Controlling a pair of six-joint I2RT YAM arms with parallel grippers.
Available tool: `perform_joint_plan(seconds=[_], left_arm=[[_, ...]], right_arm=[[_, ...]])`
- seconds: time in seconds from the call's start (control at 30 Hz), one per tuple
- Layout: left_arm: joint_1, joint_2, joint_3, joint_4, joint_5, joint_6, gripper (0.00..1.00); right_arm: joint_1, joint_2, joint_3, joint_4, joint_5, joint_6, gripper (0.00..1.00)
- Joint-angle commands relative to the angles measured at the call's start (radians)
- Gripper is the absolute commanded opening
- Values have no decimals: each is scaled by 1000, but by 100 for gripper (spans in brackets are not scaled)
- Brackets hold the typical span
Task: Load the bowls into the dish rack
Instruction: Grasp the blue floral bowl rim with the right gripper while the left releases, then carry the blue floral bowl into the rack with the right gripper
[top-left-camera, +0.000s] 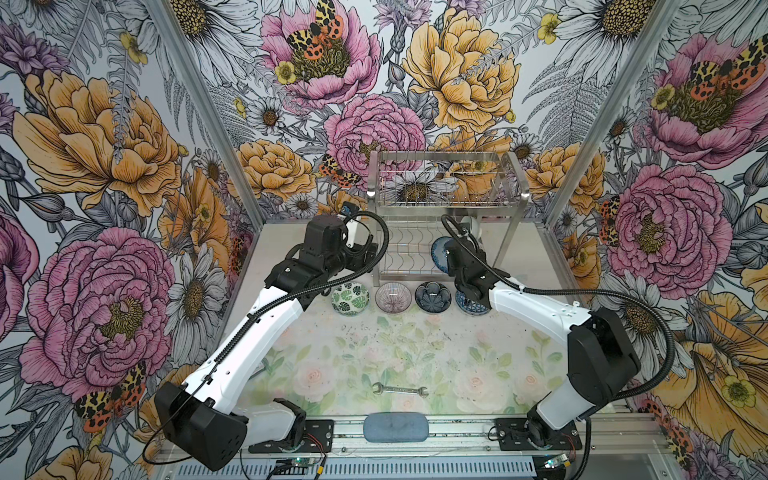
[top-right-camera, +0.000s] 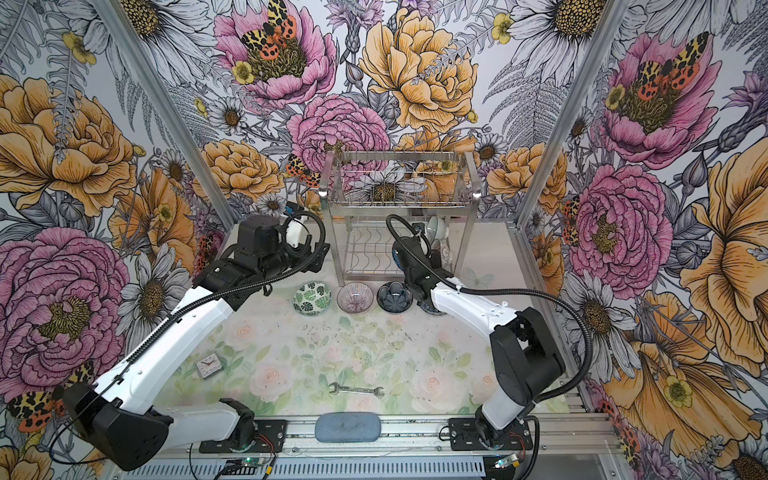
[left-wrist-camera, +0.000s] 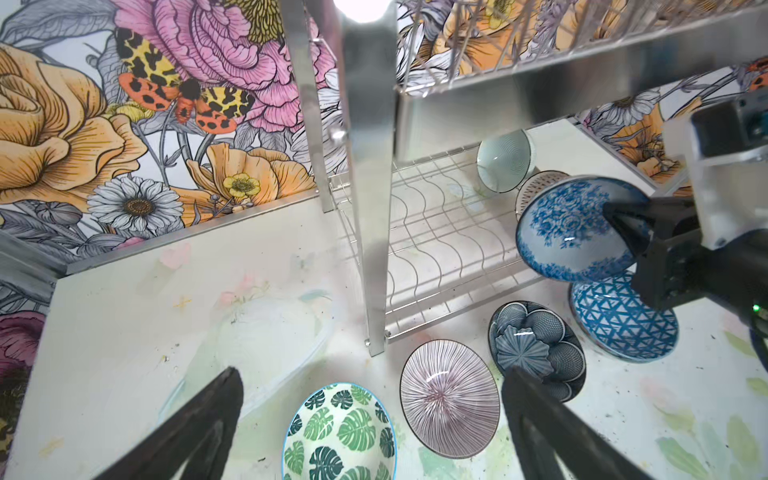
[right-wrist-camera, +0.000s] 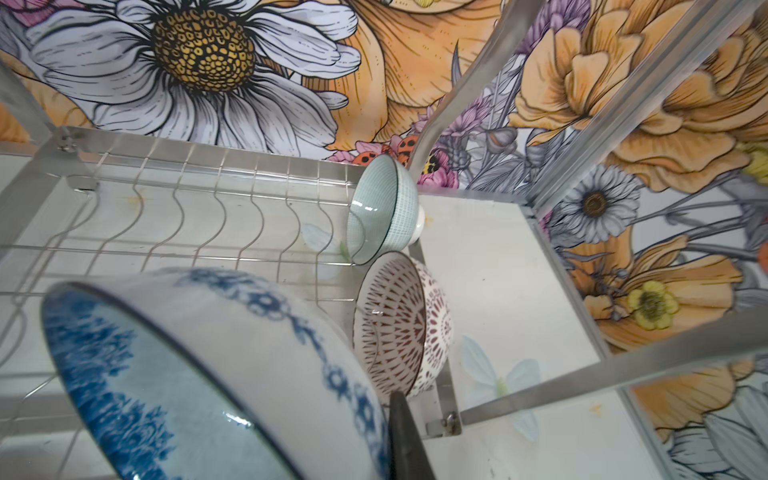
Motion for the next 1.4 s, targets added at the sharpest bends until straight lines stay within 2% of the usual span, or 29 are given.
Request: perform_joint_plan(seconds=[0.0,0.23,0.4,0.6,1.0,1.37], left_arm=[[31,-21,-55,5,72,2,99],[82,-53,-68,7,120,-10,99],[101,-70,-75,9,135,-22,99],[103,-74,-75,7,143,-27,99],[110,-79,-75,9,149,-29,99],[114,-76,-75,8,154,-30,99]], right_arm=[[18,66,86,115,207,-130,0],[27,273,202,287,371,-355,0],[25,416,324,408,419,-533,0],[7,538,446,512,453,-689,0],[-50,717,598,590,497,-811,0],[-94,828,719,580,480,-853,0]])
